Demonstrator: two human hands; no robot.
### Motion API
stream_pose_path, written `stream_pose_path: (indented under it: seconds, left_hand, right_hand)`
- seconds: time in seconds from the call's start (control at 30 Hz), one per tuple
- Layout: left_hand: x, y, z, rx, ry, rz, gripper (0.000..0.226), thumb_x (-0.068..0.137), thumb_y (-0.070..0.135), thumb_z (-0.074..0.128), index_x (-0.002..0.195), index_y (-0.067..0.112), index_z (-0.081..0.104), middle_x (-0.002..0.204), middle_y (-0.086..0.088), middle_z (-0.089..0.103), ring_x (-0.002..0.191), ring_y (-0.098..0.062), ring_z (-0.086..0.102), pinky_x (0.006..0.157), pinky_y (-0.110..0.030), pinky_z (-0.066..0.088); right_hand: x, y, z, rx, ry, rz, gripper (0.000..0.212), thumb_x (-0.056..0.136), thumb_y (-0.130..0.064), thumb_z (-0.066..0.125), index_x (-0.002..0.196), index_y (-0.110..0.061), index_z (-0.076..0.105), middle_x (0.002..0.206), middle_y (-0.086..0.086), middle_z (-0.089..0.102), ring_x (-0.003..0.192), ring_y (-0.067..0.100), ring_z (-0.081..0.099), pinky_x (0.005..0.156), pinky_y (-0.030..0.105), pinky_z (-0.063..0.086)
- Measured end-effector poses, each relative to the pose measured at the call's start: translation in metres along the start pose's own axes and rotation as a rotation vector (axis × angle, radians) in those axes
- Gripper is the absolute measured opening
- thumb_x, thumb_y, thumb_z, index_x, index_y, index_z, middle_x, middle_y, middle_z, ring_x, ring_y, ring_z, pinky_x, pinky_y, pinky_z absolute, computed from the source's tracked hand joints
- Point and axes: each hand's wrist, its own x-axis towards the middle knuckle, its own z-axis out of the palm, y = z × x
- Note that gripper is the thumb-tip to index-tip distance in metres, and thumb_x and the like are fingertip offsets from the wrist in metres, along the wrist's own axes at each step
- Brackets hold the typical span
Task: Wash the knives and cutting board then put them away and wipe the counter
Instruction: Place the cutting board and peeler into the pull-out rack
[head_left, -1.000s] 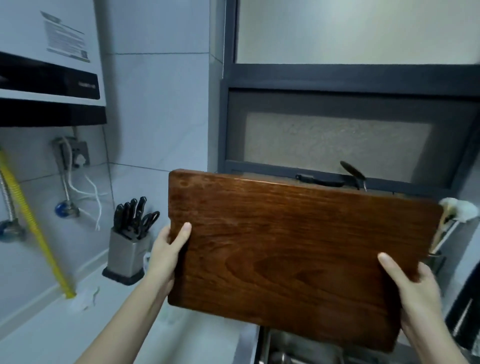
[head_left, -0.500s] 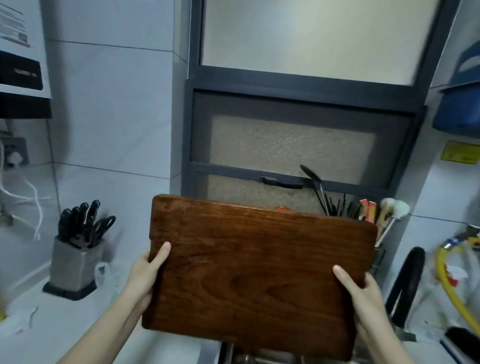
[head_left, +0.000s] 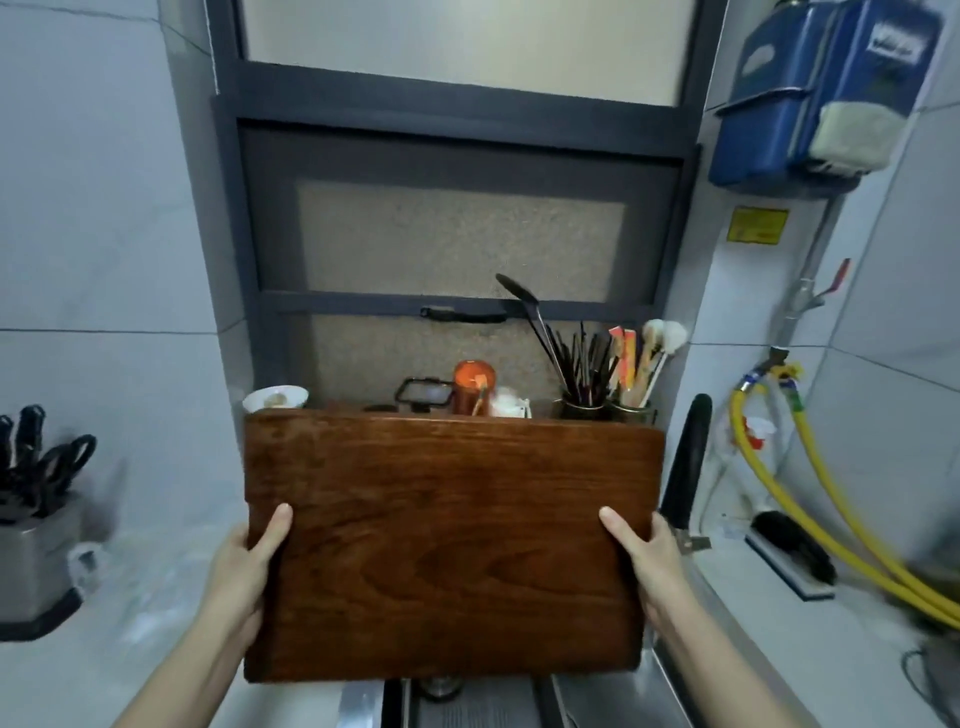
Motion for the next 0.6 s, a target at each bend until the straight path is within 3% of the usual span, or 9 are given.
stream_pose_path:
  seconds: [0.07, 0.13, 0.23, 0.33, 0.4, 0.43, 0.53, 0.6]
  left_hand:
    - [-0.002, 0.007, 0.003, -0.012, 0.0, -0.002, 0.033, 0.09, 0.029, 0.06, 0.11, 0.003, 0.062, 0.098, -0.013, 0.068, 0.082, -0.024, 0.066, 0.071, -0.033, 0.056]
    - [0.0, 0.017, 0.007, -0.037, 0.0, 0.039, 0.019, 0.091, 0.03, 0.058, 0.098, 0.014, 0.064, 0.095, -0.006, 0.068, 0.081, -0.019, 0.066, 0.064, -0.03, 0.059]
    - [0.0, 0.044, 0.018, -0.009, -0.008, 0.15, 0.018, 0.093, 0.033, 0.055, 0.098, 0.017, 0.062, 0.102, -0.006, 0.067, 0.082, -0.016, 0.066, 0.083, -0.035, 0.053]
    - [-0.005, 0.033, 0.013, 0.013, -0.011, 0.116, 0.031, 0.092, 0.031, 0.058, 0.111, 0.008, 0.063, 0.112, -0.014, 0.066, 0.073, -0.015, 0.07, 0.073, -0.032, 0.058]
    - [0.002, 0.035, 0.014, -0.014, 0.0, 0.089, 0.03, 0.09, 0.033, 0.06, 0.107, 0.008, 0.065, 0.112, -0.016, 0.067, 0.081, -0.021, 0.069, 0.083, -0.037, 0.054]
    - [0.001, 0.034, 0.011, -0.004, -0.012, 0.081, 0.025, 0.09, 0.033, 0.06, 0.103, 0.011, 0.065, 0.11, -0.014, 0.067, 0.084, -0.02, 0.068, 0.084, -0.038, 0.052]
    - [-0.005, 0.025, 0.003, -0.016, -0.02, 0.09, 0.017, 0.092, 0.03, 0.058, 0.099, 0.017, 0.064, 0.098, -0.004, 0.069, 0.078, -0.014, 0.07, 0.069, -0.029, 0.058]
    - [-0.004, 0.031, 0.004, -0.03, -0.026, 0.091, 0.018, 0.092, 0.03, 0.057, 0.103, 0.017, 0.063, 0.098, -0.002, 0.068, 0.085, -0.017, 0.068, 0.073, -0.03, 0.057]
  right_hand:
    - [0.002, -0.008, -0.003, -0.014, -0.022, -0.029, 0.093, 0.048, -0.054, 0.085, 0.127, -0.02, 0.051, 0.112, 0.003, 0.066, 0.098, 0.023, 0.066, 0.076, 0.037, 0.056]
    - [0.006, -0.018, -0.004, 0.01, -0.004, -0.056, 0.073, 0.062, -0.042, 0.079, 0.125, -0.02, 0.051, 0.111, 0.002, 0.065, 0.097, 0.022, 0.065, 0.075, 0.036, 0.055]
    - [0.003, -0.04, 0.004, -0.002, 0.046, -0.161, 0.055, 0.078, -0.03, 0.07, 0.127, -0.021, 0.047, 0.113, 0.0, 0.062, 0.093, 0.013, 0.063, 0.069, 0.028, 0.053]
    - [-0.006, -0.021, 0.005, 0.03, -0.013, -0.059, 0.066, 0.075, -0.034, 0.073, 0.134, -0.019, 0.045, 0.119, 0.003, 0.062, 0.096, 0.015, 0.064, 0.075, 0.032, 0.055]
    - [-0.005, -0.022, 0.01, 0.034, 0.013, -0.033, 0.082, 0.065, -0.043, 0.076, 0.136, -0.02, 0.043, 0.123, 0.005, 0.06, 0.104, 0.023, 0.062, 0.088, 0.043, 0.052]
    - [-0.008, -0.02, 0.008, 0.015, 0.021, -0.021, 0.089, 0.06, -0.048, 0.077, 0.137, -0.02, 0.041, 0.124, 0.005, 0.059, 0.107, 0.026, 0.061, 0.093, 0.049, 0.05]
    - [-0.015, -0.014, 0.007, -0.011, 0.042, 0.002, 0.099, 0.052, -0.054, 0.08, 0.136, -0.021, 0.042, 0.126, 0.006, 0.058, 0.109, 0.028, 0.06, 0.096, 0.054, 0.047]
    - [-0.014, -0.013, 0.006, 0.012, 0.035, -0.005, 0.096, 0.052, -0.051, 0.08, 0.135, -0.019, 0.042, 0.125, 0.007, 0.059, 0.107, 0.029, 0.061, 0.095, 0.055, 0.047]
